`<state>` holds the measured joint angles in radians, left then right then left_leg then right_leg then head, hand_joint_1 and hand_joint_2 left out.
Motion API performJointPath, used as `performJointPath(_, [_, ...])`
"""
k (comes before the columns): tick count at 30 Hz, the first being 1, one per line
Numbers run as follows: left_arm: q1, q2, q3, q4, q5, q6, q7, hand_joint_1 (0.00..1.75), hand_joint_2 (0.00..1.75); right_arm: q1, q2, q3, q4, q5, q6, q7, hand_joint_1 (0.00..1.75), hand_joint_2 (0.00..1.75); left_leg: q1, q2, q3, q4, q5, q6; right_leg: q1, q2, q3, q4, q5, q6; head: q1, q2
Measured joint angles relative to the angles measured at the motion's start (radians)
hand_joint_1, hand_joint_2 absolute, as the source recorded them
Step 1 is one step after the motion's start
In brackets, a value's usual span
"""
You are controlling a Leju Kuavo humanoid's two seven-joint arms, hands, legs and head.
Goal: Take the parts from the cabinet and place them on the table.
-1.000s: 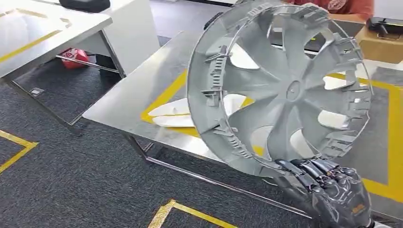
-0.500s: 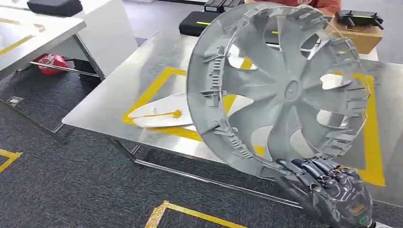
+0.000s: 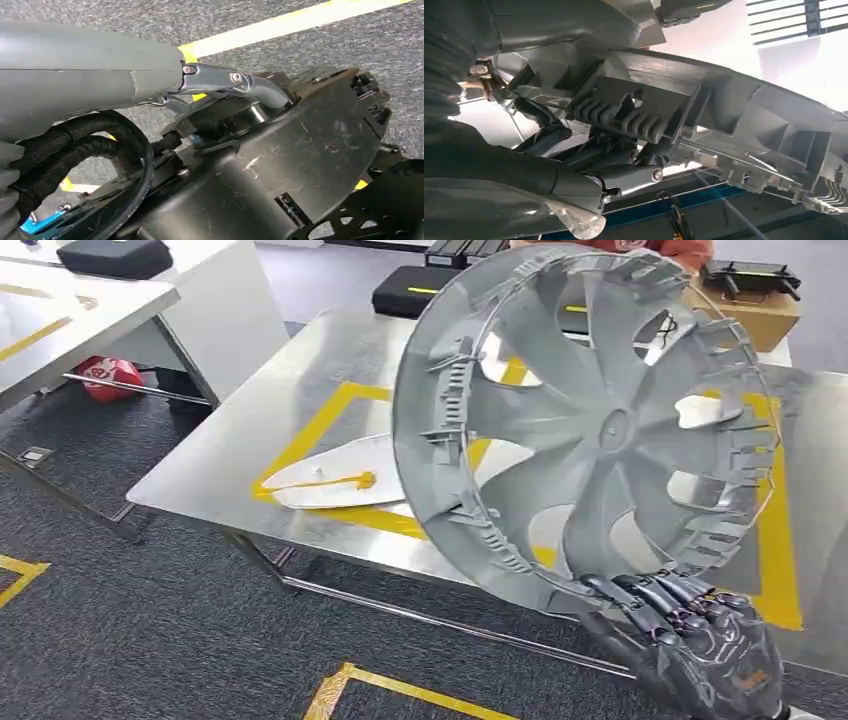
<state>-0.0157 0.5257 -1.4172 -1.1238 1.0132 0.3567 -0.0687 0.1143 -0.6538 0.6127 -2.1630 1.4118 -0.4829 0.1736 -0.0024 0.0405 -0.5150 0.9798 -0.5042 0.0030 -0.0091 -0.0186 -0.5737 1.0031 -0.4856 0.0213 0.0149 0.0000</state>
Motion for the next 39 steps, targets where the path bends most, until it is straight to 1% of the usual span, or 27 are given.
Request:
performJointPath(20, [-0.001,0.0,-0.001,0.0,-0.008,0.0,0.005,0.0,1.75,-0.004,0.0,0.002,0.0,-0.006,-0.002,-0.004,1.75,1.75,-0.005,0.0,-0.002,0.006,-0.001,0.001,-0.005,0.0,0.0,0.0,0.002,0.002,0.0,0.0])
performJointPath(21, [-0.002,0.0,-0.001,0.0,-0.008,0.0,0.005,0.0,1.75,-0.004,0.0,0.002,0.0,-0.008,-0.002,-0.005,1.75,1.75,-0.006,0.0,-0.003,0.01,-0.003,0.003,-0.007,0.0,0.001,-0.002,0.003,0.004,0.0,0.0])
performJointPath(22, [-0.001,0.0,-0.001,0.0,-0.008,0.0,0.005,0.0,1.75,-0.005,0.0,0.002,0.0,-0.01,-0.002,-0.006,1.75,1.75,-0.006,0.0,-0.004,0.012,-0.005,0.006,-0.007,-0.001,0.0,-0.001,0.004,0.005,-0.001,0.0])
performJointPath(25, [-0.001,0.001,-0.001,0.0,-0.01,0.0,0.007,0.0,1.75,-0.005,0.002,0.003,0.0,-0.014,-0.003,-0.01,1.75,1.75,-0.007,0.0,-0.005,0.015,-0.006,0.009,-0.008,-0.001,0.001,-0.001,0.004,0.006,0.0,0.0])
performJointPath(27, [-0.001,0.001,-0.001,0.0,-0.01,0.0,0.008,0.0,1.75,-0.005,0.002,0.003,0.0,-0.015,-0.003,-0.011,1.75,1.75,-0.008,0.0,-0.007,0.018,-0.008,0.013,-0.008,-0.001,0.001,-0.001,0.006,0.009,0.0,0.0])
performJointPath(29, [-0.002,0.001,-0.001,0.0,-0.01,0.0,0.008,0.0,1.75,-0.005,0.002,0.003,0.0,-0.015,-0.003,-0.011,1.75,1.75,-0.01,0.0,-0.009,0.019,-0.007,0.018,-0.01,-0.001,0.001,-0.004,0.009,0.014,0.0,0.0])
performJointPath(30, [-0.002,0.001,-0.001,0.0,-0.01,0.0,0.008,0.0,1.75,-0.005,0.002,0.002,0.0,-0.015,-0.003,-0.011,1.75,1.75,-0.01,0.0,-0.008,0.012,-0.002,0.023,-0.009,-0.001,0.003,-0.008,0.012,0.019,-0.001,0.0])
performJointPath(31, [-0.002,0.0,-0.001,0.0,-0.01,0.0,0.008,0.0,1.75,-0.004,0.002,0.002,0.0,-0.015,-0.002,-0.011,1.75,1.75,0.004,0.002,0.001,-0.009,0.012,0.03,-0.009,0.001,-0.006,-0.004,0.004,0.022,0.0,0.0])
performJointPath(32, [-0.003,-0.002,-0.001,-0.001,-0.01,0.0,0.008,0.0,1.75,-0.004,0.002,0.002,0.0,-0.016,-0.002,-0.011,1.75,1.75,0.003,0.005,0.003,-0.013,0.015,0.032,-0.009,0.008,-0.016,0.017,-0.014,0.025,0.002,0.0])
performJointPath(33, [-0.003,-0.002,-0.001,-0.004,-0.011,0.0,0.008,0.0,1.75,-0.006,0.002,0.002,0.0,-0.017,-0.002,-0.011,1.75,1.75,0.004,0.006,-0.001,-0.013,0.016,0.034,-0.009,0.014,-0.045,0.078,-0.053,0.027,0.004,0.0])
performJointPath(34, [-0.003,-0.002,-0.001,-0.004,-0.011,0.0,0.009,0.0,1.75,-0.006,0.002,0.002,0.0,-0.017,-0.002,-0.011,1.75,1.75,0.005,0.007,-0.002,-0.013,0.016,0.034,-0.011,0.015,-0.08,0.158,-0.089,0.031,0.005,0.0])
performJointPath(35, [-0.003,-0.003,-0.001,-0.005,-0.011,0.0,0.009,0.0,1.75,-0.005,0.002,0.002,0.0,-0.018,-0.001,-0.011,1.75,1.75,0.005,0.009,-0.002,-0.013,0.016,0.033,-0.013,0.015,-0.117,0.237,-0.119,0.036,0.004,0.0])
performJointPath(36, [-0.003,-0.003,-0.001,-0.006,-0.011,0.001,0.01,0.0,1.75,-0.003,0.002,0.003,0.0,-0.018,0.0,-0.012,1.75,1.75,0.005,0.01,-0.002,-0.012,0.016,0.033,-0.014,0.015,-0.146,0.296,-0.132,0.04,0.004,0.0])
performJointPath(37, [-0.003,-0.004,-0.002,-0.007,-0.011,0.001,0.013,0.0,1.75,-0.003,0.002,0.003,0.0,-0.02,0.0,-0.012,1.75,1.75,0.007,0.011,0.0,-0.012,0.014,0.032,-0.016,0.014,-0.148,0.294,-0.115,0.043,0.004,0.0])
performJointPath(38, [-0.003,-0.005,-0.001,-0.008,-0.011,0.002,0.015,0.0,1.75,-0.003,0.002,0.003,0.0,-0.021,0.0,-0.012,1.75,1.75,0.01,0.012,0.002,-0.011,0.012,0.028,-0.018,0.014,-0.124,0.245,-0.078,0.046,0.004,0.0])
performJointPath(39, [-0.003,-0.005,-0.001,-0.008,-0.011,0.002,0.014,0.0,1.75,-0.002,0.002,0.003,0.0,-0.021,0.0,-0.011,1.75,1.75,0.014,0.012,0.003,-0.007,0.008,0.022,-0.021,0.01,-0.083,0.161,-0.031,0.049,0.004,0.0])
